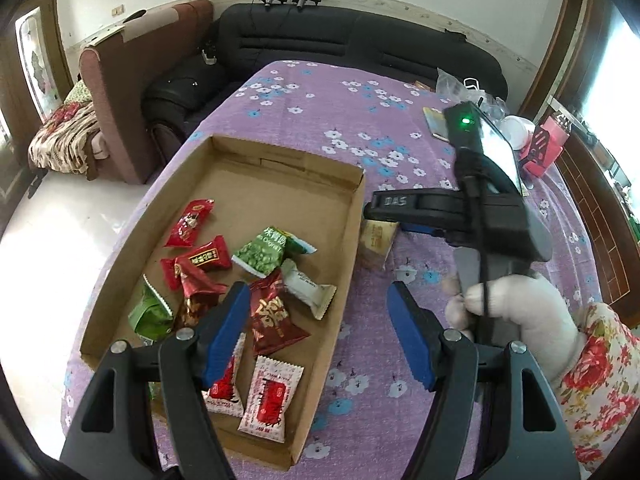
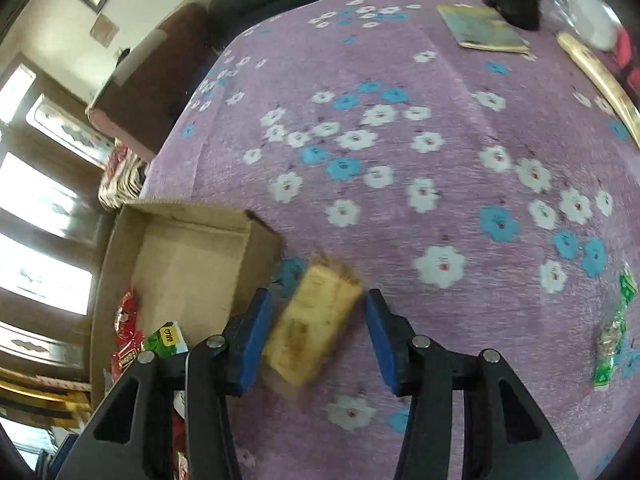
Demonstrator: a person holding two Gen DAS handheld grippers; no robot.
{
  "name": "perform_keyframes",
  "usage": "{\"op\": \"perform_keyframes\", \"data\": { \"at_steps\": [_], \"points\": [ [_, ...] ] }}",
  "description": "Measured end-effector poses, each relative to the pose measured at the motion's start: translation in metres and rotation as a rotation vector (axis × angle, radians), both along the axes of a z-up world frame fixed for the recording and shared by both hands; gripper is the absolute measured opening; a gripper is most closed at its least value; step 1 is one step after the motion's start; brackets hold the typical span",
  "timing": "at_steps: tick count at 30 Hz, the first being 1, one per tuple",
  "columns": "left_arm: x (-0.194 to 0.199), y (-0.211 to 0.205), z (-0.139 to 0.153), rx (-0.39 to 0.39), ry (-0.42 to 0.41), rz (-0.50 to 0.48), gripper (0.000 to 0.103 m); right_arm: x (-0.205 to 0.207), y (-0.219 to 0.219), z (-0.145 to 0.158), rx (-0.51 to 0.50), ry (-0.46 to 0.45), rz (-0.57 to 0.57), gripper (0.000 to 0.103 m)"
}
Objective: Organize snacks
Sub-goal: 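Lower the right gripper onto the green candy string while the left approaches the cream bread bar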
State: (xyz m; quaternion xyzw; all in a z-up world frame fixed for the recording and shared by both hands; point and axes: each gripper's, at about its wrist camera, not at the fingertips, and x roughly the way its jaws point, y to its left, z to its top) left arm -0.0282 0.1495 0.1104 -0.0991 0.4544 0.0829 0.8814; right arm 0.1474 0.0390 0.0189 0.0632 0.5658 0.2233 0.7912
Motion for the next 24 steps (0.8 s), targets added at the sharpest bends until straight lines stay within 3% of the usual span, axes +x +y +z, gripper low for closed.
{"op": "perform_keyframes", "data": {
  "at_steps": [2, 3, 6, 12, 15, 20, 22, 24],
  "points": [
    [-0.002, 0.002, 0.000, -0.005, -0.001, 0.004, 0.072, -0.004, 0.005, 0.001, -0.060, -0.028, 0.012, 0.046],
    [-0.003, 0.003, 0.000, -0.007, 0.000, 0.003, 0.072, -0.006, 0.006, 0.001, -0.095, -0.043, 0.012, 0.037],
    [-0.005, 0.005, 0.000, -0.012, -0.003, 0.000, 0.072, -0.009, -0.006, 0.001, -0.099, -0.048, -0.006, 0.023],
    [0.000, -0.001, -0.003, -0.040, -0.010, -0.029, 0.072, -0.030, -0.044, -0.002, -0.137, -0.023, -0.045, 0.008],
    [0.007, -0.010, -0.008, -0.050, -0.001, -0.060, 0.072, -0.042, -0.068, 0.002, -0.051, -0.010, -0.025, 0.011],
    [0.016, -0.023, -0.008, -0.058, -0.006, -0.113, 0.072, -0.039, -0.119, 0.032, -0.022, -0.120, -0.085, 0.014],
    [0.019, -0.026, -0.009, -0.076, -0.006, -0.140, 0.072, -0.035, -0.143, 0.040, -0.074, -0.185, -0.131, 0.033],
    [0.026, -0.027, -0.015, -0.089, 0.005, -0.154, 0.072, -0.031, -0.162, 0.041, -0.116, -0.208, -0.159, 0.041]
  ]
}}
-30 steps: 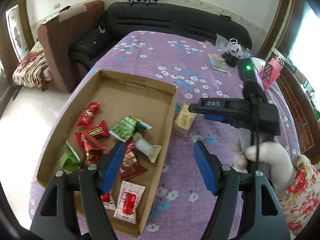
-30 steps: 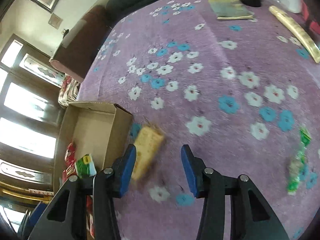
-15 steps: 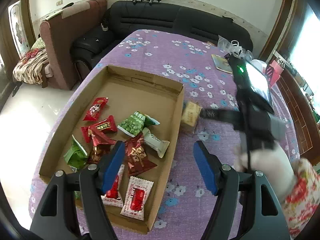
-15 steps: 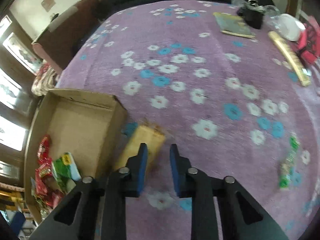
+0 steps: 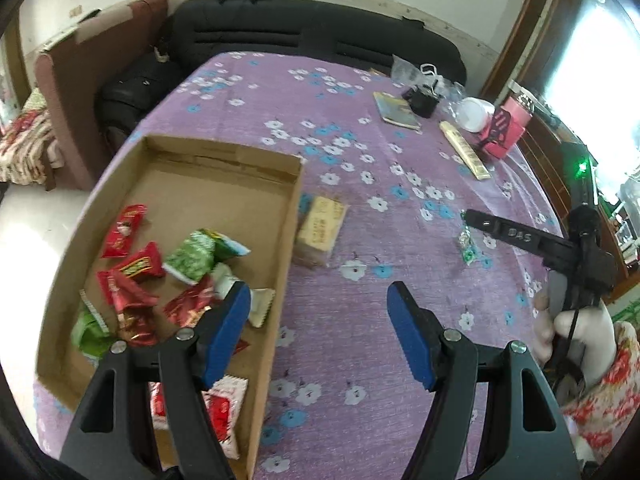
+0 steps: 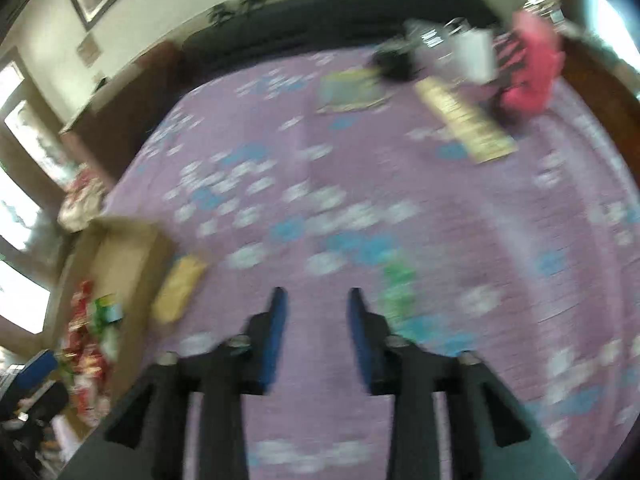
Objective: Organize snacks
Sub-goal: 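Lower the right gripper onto the green candy string while the left approaches the cream bread bar, then grasp the cream bread bar with the left gripper while the right grasps the green candy string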
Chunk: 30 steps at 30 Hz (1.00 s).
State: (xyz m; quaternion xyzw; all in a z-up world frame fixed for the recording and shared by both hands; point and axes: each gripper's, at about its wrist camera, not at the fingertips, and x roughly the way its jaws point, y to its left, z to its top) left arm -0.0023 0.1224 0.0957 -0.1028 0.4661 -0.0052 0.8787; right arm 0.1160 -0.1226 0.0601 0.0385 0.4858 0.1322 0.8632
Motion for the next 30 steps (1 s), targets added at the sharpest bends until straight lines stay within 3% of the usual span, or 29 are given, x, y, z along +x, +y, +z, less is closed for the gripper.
{"op": "perform_keyframes", "data": {
  "at_steps": [8, 16, 24, 27, 30],
  "points": [
    [0.028, -0.010, -0.015, -0.026, 0.030, -0.039, 0.072, 0.010, -0.038, -0.021, 0.026, 0.063, -0.041, 0.041],
    [0.074, -0.026, -0.033, -0.074, 0.067, -0.177, 0.072, 0.016, -0.034, -0.032, 0.034, 0.074, -0.009, 0.043],
    [0.122, -0.036, -0.059, 0.036, 0.171, -0.225, 0.072, 0.019, -0.026, -0.036, 0.062, 0.097, 0.033, 0.043],
    [0.130, -0.035, -0.062, 0.045, 0.184, -0.222, 0.071, 0.021, -0.027, -0.039, 0.074, 0.107, 0.036, 0.043],
    [0.137, -0.045, -0.071, 0.115, 0.229, -0.241, 0.071, 0.022, -0.027, -0.040, 0.075, 0.107, 0.042, 0.043]
  ]
}}
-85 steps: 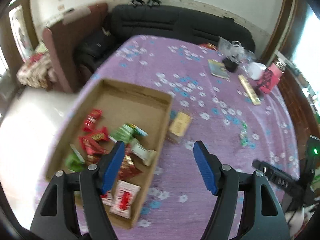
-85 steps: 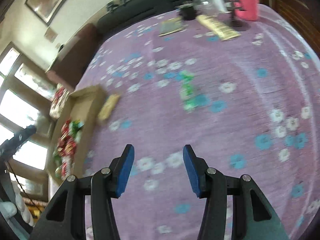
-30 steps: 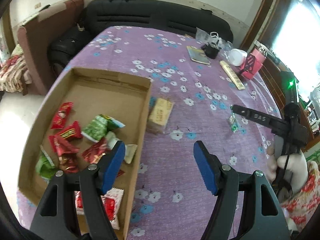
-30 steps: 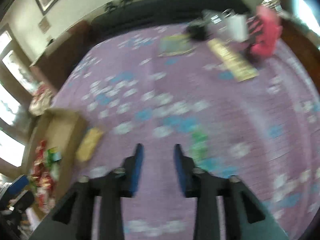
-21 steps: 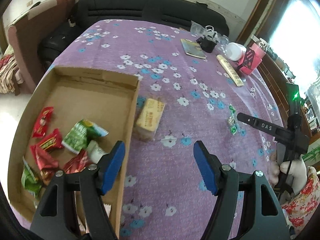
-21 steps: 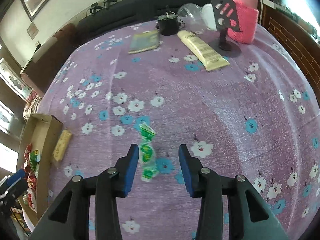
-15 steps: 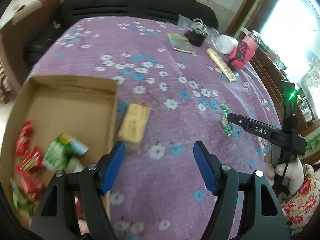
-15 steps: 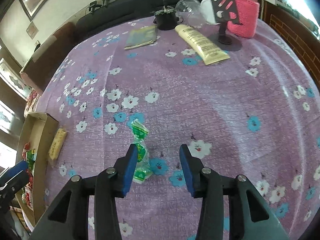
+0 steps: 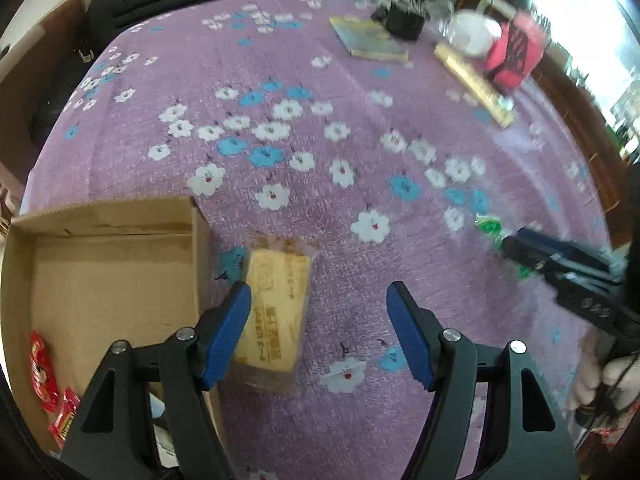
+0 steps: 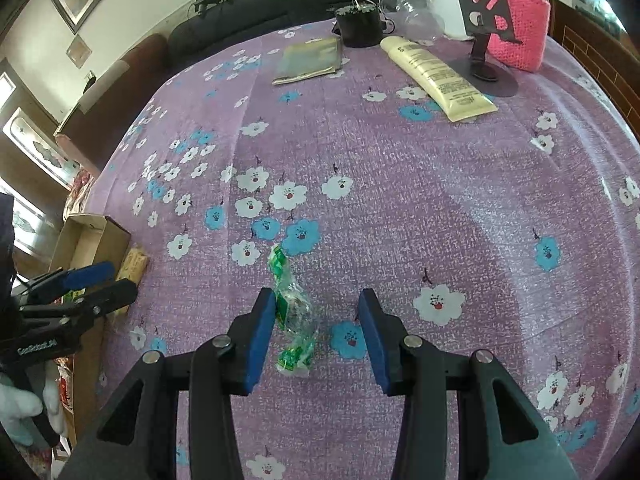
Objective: Organize snacks
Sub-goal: 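Grasp the cream bread bar with the left gripper while the right grasps the green candy string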
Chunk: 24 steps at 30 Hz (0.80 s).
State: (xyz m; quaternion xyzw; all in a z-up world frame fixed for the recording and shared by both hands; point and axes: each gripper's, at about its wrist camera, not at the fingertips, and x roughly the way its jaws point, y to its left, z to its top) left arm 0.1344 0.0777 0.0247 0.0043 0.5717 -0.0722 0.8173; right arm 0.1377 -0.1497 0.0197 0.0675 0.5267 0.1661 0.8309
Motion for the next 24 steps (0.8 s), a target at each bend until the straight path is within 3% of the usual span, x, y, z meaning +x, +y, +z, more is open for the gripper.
{"op": "perform_keyframes", "data": {
  "at_steps": [3, 5, 7, 8, 11, 14, 15, 17, 18, 24],
  "points": [
    [-0.001, -0.013, -0.001, 0.066, 0.007, -0.045, 0.072, 0.000, 0.001, 0.000, 0.001, 0.002, 0.010, 0.042],
    [-0.004, -0.014, 0.003, 0.021, 0.005, -0.056, 0.057, 0.000, 0.000, 0.000, 0.003, 0.004, 0.015, 0.037],
    [-0.009, -0.013, 0.005, -0.045, 0.026, -0.058, 0.018, -0.001, -0.002, -0.001, 0.011, 0.018, 0.025, 0.018],
    [-0.012, -0.013, 0.004, -0.082, 0.043, -0.056, 0.016, -0.002, -0.002, -0.002, 0.019, 0.022, 0.029, 0.018],
    [-0.025, -0.014, 0.002, -0.094, 0.044, -0.052, 0.016, -0.007, -0.006, -0.003, 0.037, 0.043, 0.044, 0.018],
    [-0.037, -0.006, 0.015, -0.151, -0.015, -0.025, 0.017, -0.012, -0.015, -0.004, 0.072, 0.077, 0.032, 0.018],
    [-0.040, -0.001, 0.024, -0.158, -0.051, -0.016, 0.020, -0.014, -0.018, -0.004, 0.080, 0.082, 0.034, 0.018],
    [-0.037, 0.006, 0.033, -0.125, -0.085, -0.006, 0.041, -0.015, -0.019, -0.004, 0.082, 0.082, 0.040, 0.020],
    [-0.034, 0.008, 0.034, -0.101, -0.091, 0.000, 0.057, -0.016, -0.019, -0.004, 0.081, 0.080, 0.039, 0.020],
    [-0.007, 0.015, 0.017, -0.052, -0.034, 0.010, 0.060, -0.019, -0.018, -0.005, 0.095, 0.075, 0.029, 0.021]
  ]
}}
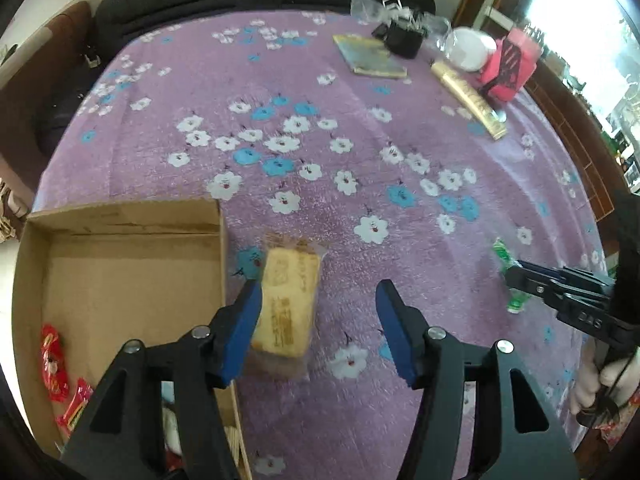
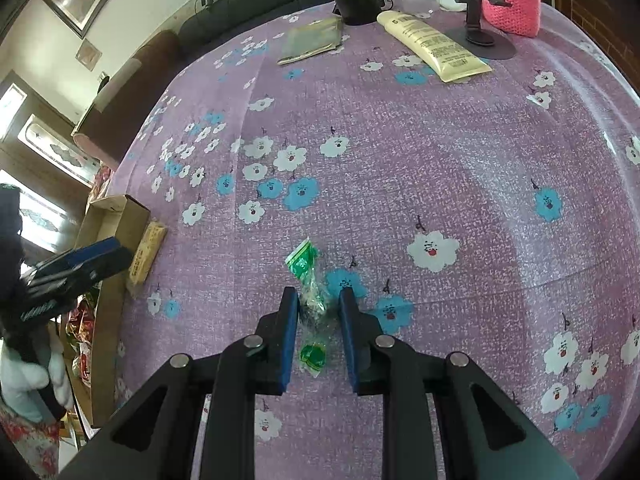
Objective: Organize snacks
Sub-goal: 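Grasp the cream bread bar with the left gripper while the right grasps the green candy string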
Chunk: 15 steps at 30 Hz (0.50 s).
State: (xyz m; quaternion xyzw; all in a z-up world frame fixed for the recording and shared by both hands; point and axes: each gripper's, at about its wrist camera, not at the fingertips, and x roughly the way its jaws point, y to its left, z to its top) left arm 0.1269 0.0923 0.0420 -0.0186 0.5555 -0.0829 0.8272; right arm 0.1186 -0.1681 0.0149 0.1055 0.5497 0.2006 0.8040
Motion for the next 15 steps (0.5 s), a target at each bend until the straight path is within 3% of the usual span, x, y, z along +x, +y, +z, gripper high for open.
{"op": "perform_keyframes", "data": {
  "at_steps": [2, 4, 10, 15],
  "points": [
    [0.006, -0.006, -0.009, 0.020, 0.033, -0.028, 0.060, -0.001, -0.001, 0.000, 0.003, -0.001, -0.003, 0.021],
    [0.010, -0.014, -0.015, 0.116, 0.029, -0.057, 0.062, -0.001, -0.001, 0.000, 0.007, 0.001, -0.005, 0.021],
    [0.025, -0.021, -0.024, 0.260, 0.055, -0.086, 0.062, -0.001, -0.002, -0.001, 0.020, 0.000, -0.008, 0.021],
    [0.017, -0.016, -0.026, 0.143, 0.103, -0.115, 0.062, -0.001, -0.004, -0.001, 0.032, -0.002, -0.002, 0.021]
  ]
}}
